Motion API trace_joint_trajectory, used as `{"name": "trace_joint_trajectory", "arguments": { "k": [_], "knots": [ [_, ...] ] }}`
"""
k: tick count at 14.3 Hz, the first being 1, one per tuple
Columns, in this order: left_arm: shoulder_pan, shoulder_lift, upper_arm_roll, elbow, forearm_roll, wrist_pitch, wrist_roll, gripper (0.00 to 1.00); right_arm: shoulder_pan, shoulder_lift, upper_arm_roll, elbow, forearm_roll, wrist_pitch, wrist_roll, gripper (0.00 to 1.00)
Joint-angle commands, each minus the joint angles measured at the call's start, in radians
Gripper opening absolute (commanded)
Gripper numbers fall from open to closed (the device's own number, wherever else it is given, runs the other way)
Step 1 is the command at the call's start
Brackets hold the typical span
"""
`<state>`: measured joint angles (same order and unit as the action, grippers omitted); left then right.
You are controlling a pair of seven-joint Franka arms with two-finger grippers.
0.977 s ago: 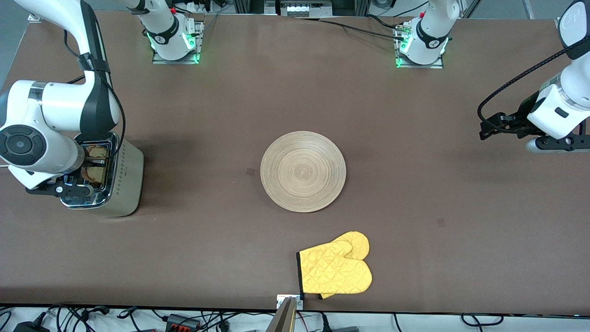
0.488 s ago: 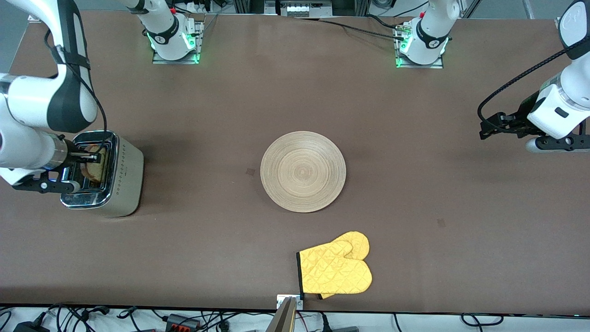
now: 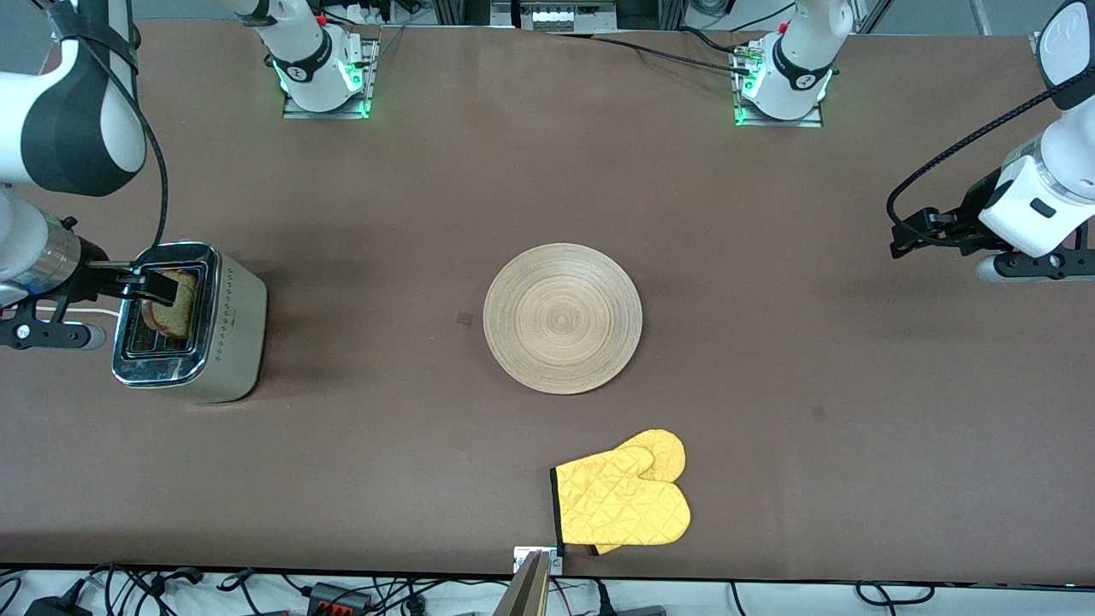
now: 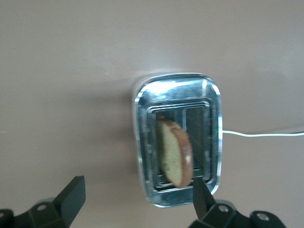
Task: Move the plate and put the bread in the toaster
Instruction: 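Open the right gripper and raise it off the bread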
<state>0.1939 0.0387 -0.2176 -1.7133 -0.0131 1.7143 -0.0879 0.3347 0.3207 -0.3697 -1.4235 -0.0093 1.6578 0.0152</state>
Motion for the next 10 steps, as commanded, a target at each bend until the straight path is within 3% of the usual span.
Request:
{"name": "trace_joint_trajectory", "arguments": {
  "k": [1, 10],
  "knots": [
    [0.010, -0.013, -0.008, 0.008, 0.016, -0.024, 0.019, 1.00, -0.003, -0.026, -0.005, 0.018, 0.055, -0.050, -0.012, 1.00],
    [0.009, -0.014, -0.008, 0.009, 0.016, -0.024, 0.019, 1.00, 0.000, -0.060, -0.005, 0.018, 0.058, -0.055, -0.012, 1.00]
  ]
}}
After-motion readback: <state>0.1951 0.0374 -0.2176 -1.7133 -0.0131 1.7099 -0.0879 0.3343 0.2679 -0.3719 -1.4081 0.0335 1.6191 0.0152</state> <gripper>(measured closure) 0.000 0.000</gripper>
